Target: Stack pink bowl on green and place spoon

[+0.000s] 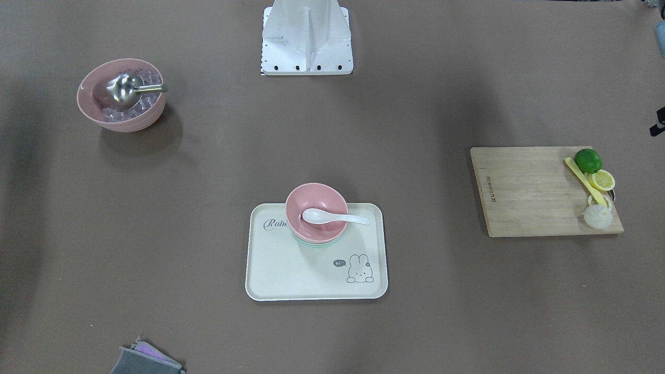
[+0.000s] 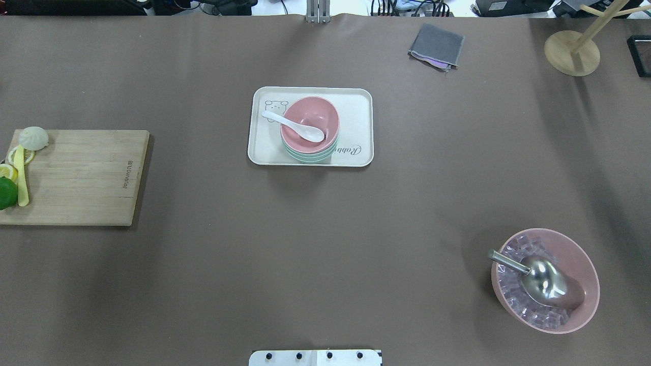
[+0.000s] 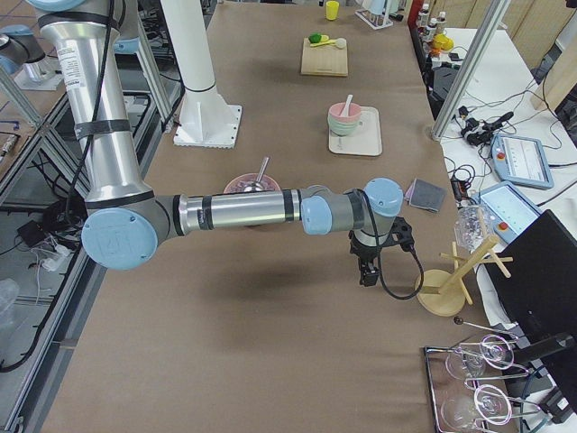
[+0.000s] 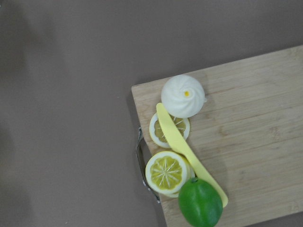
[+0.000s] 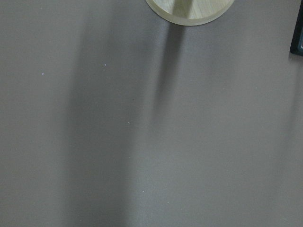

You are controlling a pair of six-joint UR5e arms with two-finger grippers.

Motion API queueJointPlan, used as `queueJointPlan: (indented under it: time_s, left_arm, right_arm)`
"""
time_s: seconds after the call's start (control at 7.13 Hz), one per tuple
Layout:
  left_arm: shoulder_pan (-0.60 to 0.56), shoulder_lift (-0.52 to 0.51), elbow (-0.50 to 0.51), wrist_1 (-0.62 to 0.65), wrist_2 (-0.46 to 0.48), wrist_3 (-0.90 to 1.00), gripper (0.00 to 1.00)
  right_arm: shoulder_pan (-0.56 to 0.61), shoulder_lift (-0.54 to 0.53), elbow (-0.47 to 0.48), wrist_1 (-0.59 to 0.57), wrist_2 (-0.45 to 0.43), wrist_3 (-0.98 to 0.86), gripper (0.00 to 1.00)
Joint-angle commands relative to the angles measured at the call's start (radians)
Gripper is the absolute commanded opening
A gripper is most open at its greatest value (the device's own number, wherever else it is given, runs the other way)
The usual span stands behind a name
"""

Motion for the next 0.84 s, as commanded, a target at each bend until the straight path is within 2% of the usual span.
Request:
queueJointPlan:
  time_s: [0.0, 0.42, 0.56, 0.7]
  left_arm:
    - [-0.01, 0.027, -0.001, 0.013, -0.009, 0.013, 0.98]
    - [-0.011, 0.01, -0.01, 0.001, -0.012, 0.01, 0.98]
    - [-0.061, 0.012, -0.031, 0.003, -0.041, 0.01, 0.98]
    - [-0.103, 0.026, -0.027, 0.006, -0.123, 0.01, 0.98]
  right_arm:
    - [0.001, -0.005, 0.013, -0.001, 0.009, 0.0, 1.0]
    - [0.01, -0.013, 0.031, -0.003, 0.01, 0.0, 1.0]
    - [0.01, -0.017, 0.025, 0.0, 0.009, 0.0, 1.0]
    - [0.01, -0.03, 0.06, -0.003, 0.013, 0.002, 1.0]
